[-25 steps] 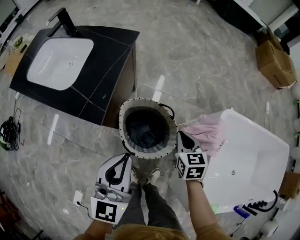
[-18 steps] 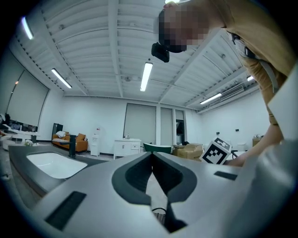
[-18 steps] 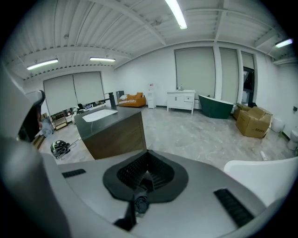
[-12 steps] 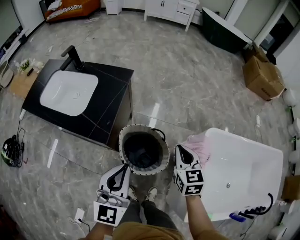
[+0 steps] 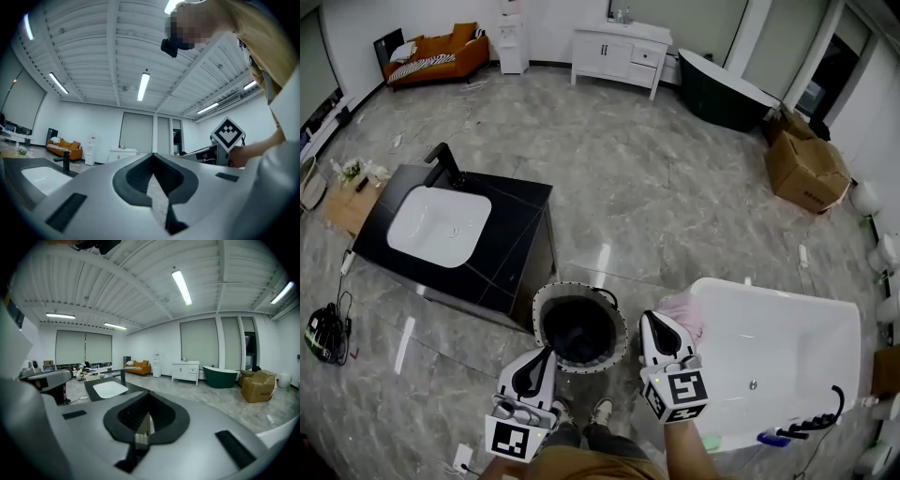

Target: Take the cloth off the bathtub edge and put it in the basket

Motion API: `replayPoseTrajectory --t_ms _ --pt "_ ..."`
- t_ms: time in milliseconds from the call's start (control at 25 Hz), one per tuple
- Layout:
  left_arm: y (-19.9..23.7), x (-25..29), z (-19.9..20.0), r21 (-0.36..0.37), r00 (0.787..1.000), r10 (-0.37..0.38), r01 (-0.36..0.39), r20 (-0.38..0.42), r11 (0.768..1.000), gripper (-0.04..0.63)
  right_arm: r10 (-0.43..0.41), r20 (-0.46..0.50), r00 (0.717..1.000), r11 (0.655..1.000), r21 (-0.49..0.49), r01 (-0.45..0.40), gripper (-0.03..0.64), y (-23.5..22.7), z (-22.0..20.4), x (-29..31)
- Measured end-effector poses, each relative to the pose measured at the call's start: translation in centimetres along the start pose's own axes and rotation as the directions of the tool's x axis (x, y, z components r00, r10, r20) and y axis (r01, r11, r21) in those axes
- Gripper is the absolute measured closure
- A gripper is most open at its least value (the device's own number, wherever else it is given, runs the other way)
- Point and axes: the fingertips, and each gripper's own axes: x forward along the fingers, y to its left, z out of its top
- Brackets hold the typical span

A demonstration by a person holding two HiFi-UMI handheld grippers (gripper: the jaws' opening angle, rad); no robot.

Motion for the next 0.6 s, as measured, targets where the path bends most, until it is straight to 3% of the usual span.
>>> replayPoseTrajectory --t_ms 600 --pt "-1.3 -2.7 9.4 0.095 0.985 0.009 -0.026 0.174 0.995 0.588 0.010 0.219 0.976 0.999 -0.049 0.001 0.612 -0.1 10.1 -10.1"
